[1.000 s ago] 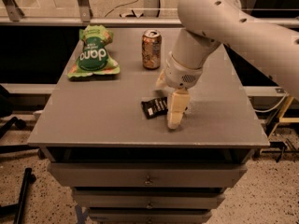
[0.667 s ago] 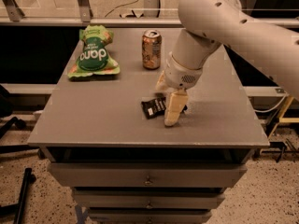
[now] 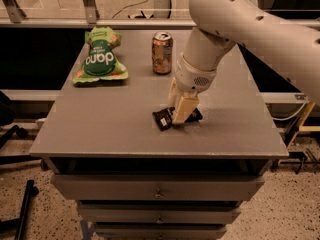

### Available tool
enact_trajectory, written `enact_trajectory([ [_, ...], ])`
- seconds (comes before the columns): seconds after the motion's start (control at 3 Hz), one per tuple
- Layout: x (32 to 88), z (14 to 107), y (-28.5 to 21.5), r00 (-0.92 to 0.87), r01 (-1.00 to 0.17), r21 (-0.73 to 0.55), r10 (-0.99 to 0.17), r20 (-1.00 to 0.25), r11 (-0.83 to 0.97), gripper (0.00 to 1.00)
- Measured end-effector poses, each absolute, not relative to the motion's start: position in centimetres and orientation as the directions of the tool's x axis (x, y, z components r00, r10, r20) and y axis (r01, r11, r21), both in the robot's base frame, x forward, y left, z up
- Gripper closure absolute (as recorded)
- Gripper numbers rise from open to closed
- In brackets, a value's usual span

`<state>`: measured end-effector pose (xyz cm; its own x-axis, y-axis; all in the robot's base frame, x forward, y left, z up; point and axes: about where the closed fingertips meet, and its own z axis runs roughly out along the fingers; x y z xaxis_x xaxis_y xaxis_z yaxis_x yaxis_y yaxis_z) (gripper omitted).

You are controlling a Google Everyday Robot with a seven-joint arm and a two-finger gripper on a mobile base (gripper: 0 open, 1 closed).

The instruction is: Pick rxbar chocolate

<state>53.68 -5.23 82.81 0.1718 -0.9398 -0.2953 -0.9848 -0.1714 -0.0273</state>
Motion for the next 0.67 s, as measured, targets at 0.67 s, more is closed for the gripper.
enact_trajectory([
  [0.67, 55.6, 89.0, -7.5, 0.194, -0.969, -0.208, -0.931, -0.310, -0.133, 1.00],
])
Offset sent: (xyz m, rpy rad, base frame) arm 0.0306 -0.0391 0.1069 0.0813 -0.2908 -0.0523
